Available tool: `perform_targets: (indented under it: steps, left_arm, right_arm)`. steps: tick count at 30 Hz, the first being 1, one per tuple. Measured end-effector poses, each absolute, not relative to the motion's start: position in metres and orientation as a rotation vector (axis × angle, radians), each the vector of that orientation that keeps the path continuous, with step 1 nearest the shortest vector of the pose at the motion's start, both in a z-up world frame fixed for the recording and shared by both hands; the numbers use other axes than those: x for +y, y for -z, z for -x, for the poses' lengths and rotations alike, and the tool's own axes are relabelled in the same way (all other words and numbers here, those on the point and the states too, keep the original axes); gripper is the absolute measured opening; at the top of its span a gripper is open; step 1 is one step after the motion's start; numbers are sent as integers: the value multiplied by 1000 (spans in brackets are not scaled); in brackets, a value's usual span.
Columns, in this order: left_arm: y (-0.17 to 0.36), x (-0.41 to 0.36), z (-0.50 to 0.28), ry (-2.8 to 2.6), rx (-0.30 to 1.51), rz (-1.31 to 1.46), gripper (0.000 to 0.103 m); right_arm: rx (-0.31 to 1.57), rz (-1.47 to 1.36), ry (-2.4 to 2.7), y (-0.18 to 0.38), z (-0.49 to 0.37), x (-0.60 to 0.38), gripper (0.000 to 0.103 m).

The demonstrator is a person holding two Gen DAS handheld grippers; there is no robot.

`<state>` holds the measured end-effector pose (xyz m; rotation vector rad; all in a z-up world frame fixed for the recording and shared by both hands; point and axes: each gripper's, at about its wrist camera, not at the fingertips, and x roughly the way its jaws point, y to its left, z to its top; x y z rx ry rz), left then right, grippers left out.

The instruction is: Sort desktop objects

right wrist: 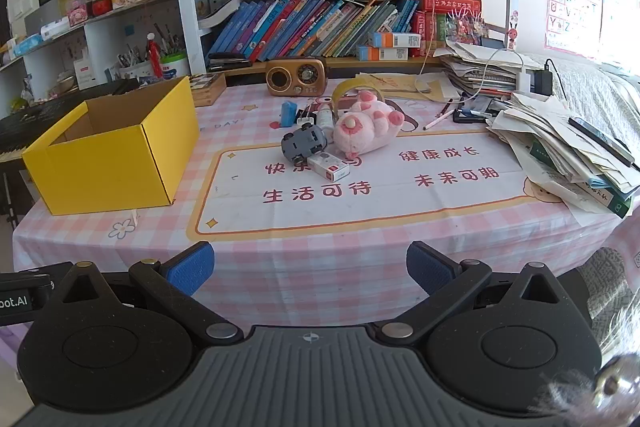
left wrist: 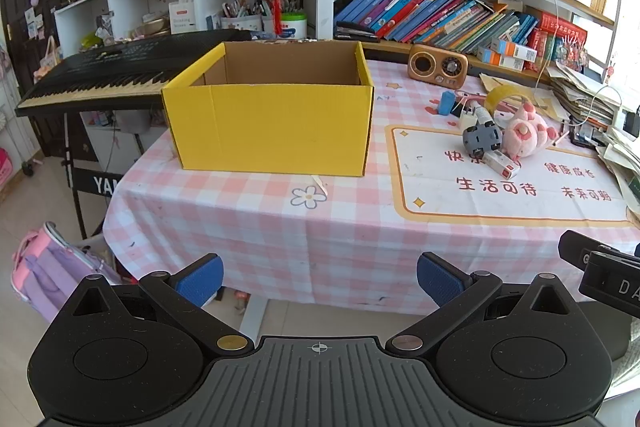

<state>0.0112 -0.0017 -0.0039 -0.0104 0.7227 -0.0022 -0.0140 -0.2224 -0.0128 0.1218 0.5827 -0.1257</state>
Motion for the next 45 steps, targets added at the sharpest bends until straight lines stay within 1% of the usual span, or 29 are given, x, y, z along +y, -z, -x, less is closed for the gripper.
perform_targets:
  steps: [45]
  left_arm:
    - [6,3,-13,27,712,9,103]
  right_arm:
    - [585,-117,121,17,9,-212,103]
